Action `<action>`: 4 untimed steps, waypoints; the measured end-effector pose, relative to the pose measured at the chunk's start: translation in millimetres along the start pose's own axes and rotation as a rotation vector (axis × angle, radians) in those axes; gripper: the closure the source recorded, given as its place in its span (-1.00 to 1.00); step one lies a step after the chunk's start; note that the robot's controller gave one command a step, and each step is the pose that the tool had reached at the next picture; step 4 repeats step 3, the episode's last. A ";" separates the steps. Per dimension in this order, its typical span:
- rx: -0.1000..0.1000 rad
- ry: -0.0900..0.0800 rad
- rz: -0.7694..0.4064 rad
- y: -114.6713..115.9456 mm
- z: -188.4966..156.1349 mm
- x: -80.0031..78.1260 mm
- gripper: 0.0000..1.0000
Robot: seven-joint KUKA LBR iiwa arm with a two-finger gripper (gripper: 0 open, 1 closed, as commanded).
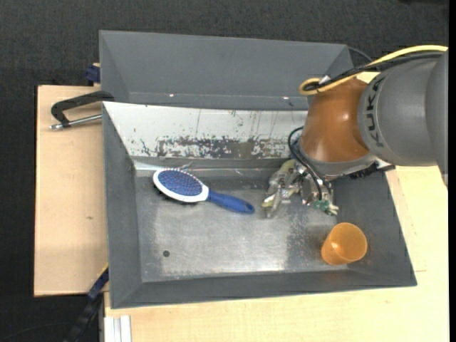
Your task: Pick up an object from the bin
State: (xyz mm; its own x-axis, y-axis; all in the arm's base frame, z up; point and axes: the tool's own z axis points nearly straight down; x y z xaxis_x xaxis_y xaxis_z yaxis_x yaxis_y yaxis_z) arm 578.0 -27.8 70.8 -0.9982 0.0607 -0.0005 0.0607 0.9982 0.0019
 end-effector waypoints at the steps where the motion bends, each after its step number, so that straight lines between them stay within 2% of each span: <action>1: 0.001 -0.004 -0.108 3.4 -0.1 -3.9 1.00; 2: 0.001 0.002 -0.620 -13.8 0.1 32.1 1.00; 3: 0.008 -0.010 -1.300 -35.6 -191.3 -13.8 1.00; 4: 0.008 -0.010 -1.300 -35.6 -191.3 -13.8 1.00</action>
Offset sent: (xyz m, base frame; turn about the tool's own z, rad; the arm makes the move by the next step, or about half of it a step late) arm 0.0031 0.0017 -0.0008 -0.1085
